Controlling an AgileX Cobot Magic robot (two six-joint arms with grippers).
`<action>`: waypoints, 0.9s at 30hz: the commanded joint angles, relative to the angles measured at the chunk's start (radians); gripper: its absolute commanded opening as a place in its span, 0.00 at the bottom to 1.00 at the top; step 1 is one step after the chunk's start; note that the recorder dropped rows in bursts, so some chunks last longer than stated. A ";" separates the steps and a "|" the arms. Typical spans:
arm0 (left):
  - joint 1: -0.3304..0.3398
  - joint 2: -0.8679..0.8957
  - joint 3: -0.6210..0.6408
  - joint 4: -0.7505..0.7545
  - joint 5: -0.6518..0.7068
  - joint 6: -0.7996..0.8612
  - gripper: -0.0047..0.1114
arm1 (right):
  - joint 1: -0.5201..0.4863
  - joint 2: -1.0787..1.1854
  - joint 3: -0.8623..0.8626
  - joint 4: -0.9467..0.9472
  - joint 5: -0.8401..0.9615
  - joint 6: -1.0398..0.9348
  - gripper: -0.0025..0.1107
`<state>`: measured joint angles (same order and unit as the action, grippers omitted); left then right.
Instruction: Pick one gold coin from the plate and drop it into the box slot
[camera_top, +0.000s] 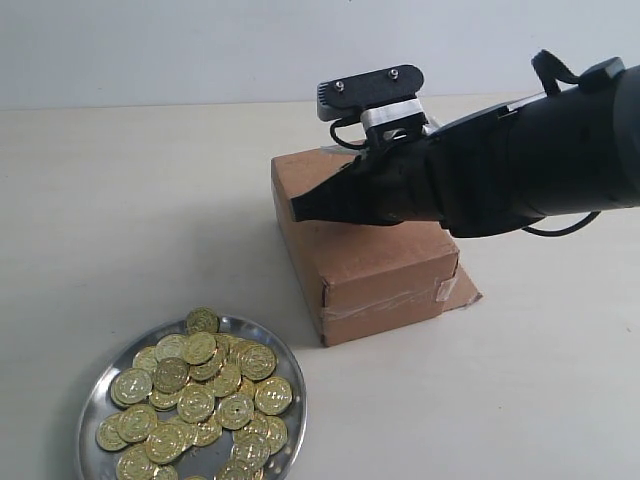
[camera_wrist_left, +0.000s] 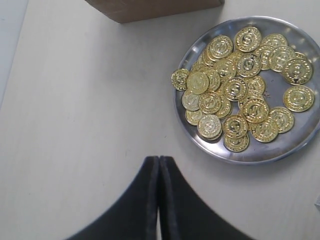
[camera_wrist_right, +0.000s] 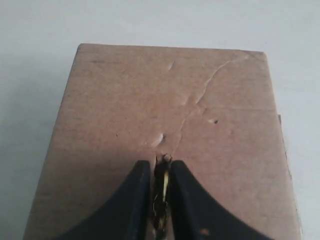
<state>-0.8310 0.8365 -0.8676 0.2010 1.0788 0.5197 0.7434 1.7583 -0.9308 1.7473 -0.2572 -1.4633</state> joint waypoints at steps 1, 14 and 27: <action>-0.006 -0.004 0.002 -0.006 0.002 -0.007 0.04 | 0.000 -0.048 -0.002 -0.003 -0.015 -0.010 0.39; -0.006 -0.265 0.002 -0.008 -0.505 -0.420 0.04 | 0.000 -0.637 -0.002 -0.003 -0.202 -0.397 0.02; -0.006 -0.734 0.405 -0.028 -0.506 -0.778 0.04 | 0.000 -1.413 0.043 -0.003 -0.002 -0.065 0.02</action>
<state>-0.8310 0.1191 -0.4853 0.1743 0.5839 -0.2214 0.7434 0.3575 -0.8297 1.7510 -0.4503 -1.6502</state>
